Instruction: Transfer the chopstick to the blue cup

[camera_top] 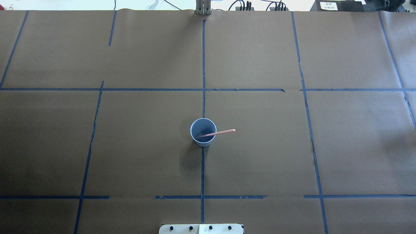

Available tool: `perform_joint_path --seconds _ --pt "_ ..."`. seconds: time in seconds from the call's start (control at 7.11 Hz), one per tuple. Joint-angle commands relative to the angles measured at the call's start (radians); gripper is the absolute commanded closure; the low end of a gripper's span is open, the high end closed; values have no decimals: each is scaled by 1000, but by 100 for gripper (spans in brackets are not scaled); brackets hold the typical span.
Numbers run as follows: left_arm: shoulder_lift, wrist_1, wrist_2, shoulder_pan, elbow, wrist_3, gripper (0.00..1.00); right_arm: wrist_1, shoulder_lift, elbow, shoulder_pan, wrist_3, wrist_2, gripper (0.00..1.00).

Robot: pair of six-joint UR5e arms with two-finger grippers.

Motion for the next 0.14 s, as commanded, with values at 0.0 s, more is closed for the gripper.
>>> perform_joint_path --seconds 0.0 --pt "12 66 0 -3 -19 0 0 1 0 -8 -2 0 -6 0"
